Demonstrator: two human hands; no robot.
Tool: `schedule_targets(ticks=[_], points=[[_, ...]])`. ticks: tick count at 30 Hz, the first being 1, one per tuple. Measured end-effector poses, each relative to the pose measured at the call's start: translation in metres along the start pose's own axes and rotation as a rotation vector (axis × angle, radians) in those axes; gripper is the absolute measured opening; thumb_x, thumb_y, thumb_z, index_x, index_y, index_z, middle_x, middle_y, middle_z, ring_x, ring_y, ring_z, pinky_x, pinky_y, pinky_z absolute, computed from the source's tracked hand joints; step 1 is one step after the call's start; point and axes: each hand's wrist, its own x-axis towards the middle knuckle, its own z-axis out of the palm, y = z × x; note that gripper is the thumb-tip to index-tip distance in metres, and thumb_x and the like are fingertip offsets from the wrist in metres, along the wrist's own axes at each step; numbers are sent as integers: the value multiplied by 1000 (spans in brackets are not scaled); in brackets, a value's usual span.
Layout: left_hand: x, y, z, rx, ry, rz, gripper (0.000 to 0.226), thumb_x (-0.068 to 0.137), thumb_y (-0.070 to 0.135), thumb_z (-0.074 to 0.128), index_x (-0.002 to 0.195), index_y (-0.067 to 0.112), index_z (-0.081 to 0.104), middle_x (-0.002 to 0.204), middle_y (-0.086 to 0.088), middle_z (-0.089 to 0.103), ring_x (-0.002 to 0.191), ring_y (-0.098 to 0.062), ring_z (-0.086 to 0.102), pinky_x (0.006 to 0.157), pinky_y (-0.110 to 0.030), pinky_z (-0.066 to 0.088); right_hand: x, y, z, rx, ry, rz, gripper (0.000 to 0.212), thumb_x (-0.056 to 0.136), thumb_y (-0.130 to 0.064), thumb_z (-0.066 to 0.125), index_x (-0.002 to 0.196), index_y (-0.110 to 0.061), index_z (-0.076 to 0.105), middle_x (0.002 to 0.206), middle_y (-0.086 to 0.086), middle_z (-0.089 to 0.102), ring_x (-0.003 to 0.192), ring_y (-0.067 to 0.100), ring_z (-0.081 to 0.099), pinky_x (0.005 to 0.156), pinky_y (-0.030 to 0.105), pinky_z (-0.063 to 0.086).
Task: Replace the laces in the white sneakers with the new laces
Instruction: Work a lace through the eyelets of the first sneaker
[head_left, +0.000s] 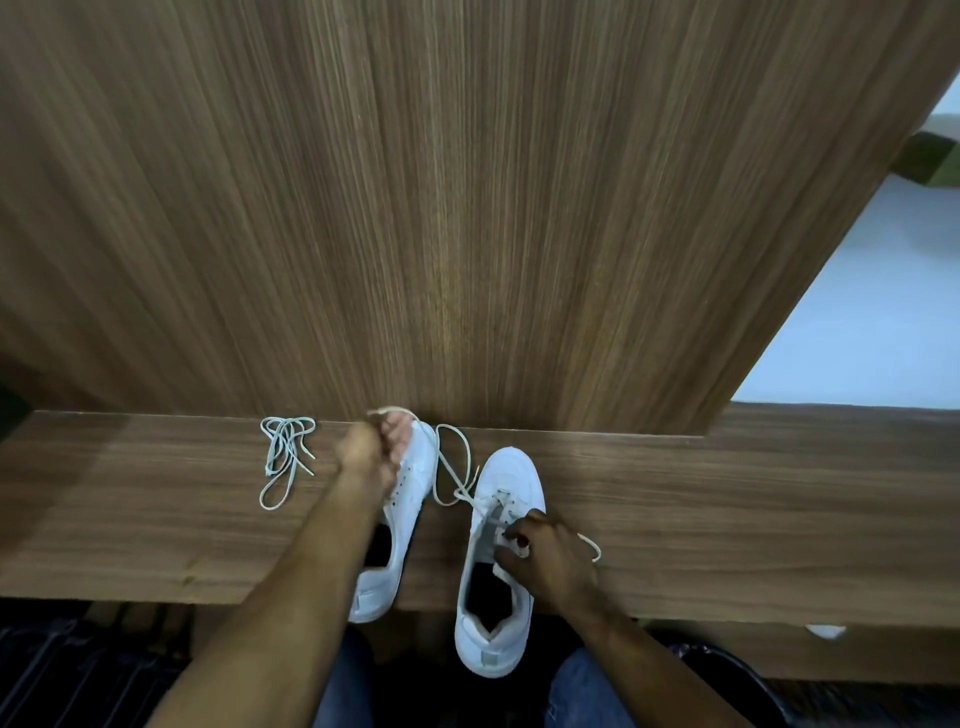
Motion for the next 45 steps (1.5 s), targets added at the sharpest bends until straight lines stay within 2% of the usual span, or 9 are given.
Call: schedule_targets(ticks=[5,9,13,17,22,30,34,37,45], points=[[4,38,7,-108,100,95,23,100,13,34,88,11,54,68,-3,67,51,-10,67,47,-22,53,-6,4,6,69,-40,4,50,76,-62,62,113,-29,65,116,-9,63,99,11,63,80,26,45],[-10,-22,-5,311,47,-21,21,97,23,47,78,17,52,70,-3,53,37,-8,54,38,-16,42,-6,2,4,33,-37,22,49,78,-63,59,113,-29,65,117,-9,62,101,13,63,83,26,45],[-40,-88,-21,630,-50,-222,12,87,23,65,82,13,60,69,-3,58,54,-16,54,51,-21,43,-6,1,4,34,-64,56,47,77,-62,58,111,-31,64,116,-10,61,99,15,63,80,28,47],[-47,-111,-18,687,-143,-109,32,73,16,72,101,8,58,90,-11,63,70,-19,59,64,-26,50,-5,-1,5,55,-83,84,46,76,-60,58,111,-31,64,116,-9,60,102,17,62,81,30,48],[-32,-86,-4,705,-65,-7,20,82,14,62,64,10,56,65,-13,57,52,-20,51,47,-19,37,-5,0,10,67,-85,103,58,72,-71,57,116,-34,62,120,-12,59,109,19,60,86,35,51],[-27,-78,-16,1054,-138,-212,20,83,33,66,76,15,64,68,-4,63,54,-16,53,59,-22,39,-6,-3,8,55,-85,117,55,74,-68,60,119,-36,62,123,-14,58,110,13,60,87,31,47],[-24,-107,-18,956,-199,-72,20,85,16,70,97,1,68,91,-21,69,78,-23,61,75,-36,53,-6,-4,6,51,-134,103,52,76,-61,62,122,-38,59,125,-14,55,112,12,59,90,30,46],[-19,-108,-11,1027,-112,23,18,82,18,64,74,3,69,65,-13,64,62,-25,59,64,-40,53,-6,2,6,82,-155,103,54,76,-57,66,124,-33,59,128,-13,54,114,13,58,92,29,46],[-18,1,38,122,18,248,22,95,0,51,75,10,50,64,-12,49,38,-10,53,37,-18,43,-6,7,9,171,-150,132,55,74,-55,69,121,-28,61,122,-13,61,114,12,59,92,26,46]])
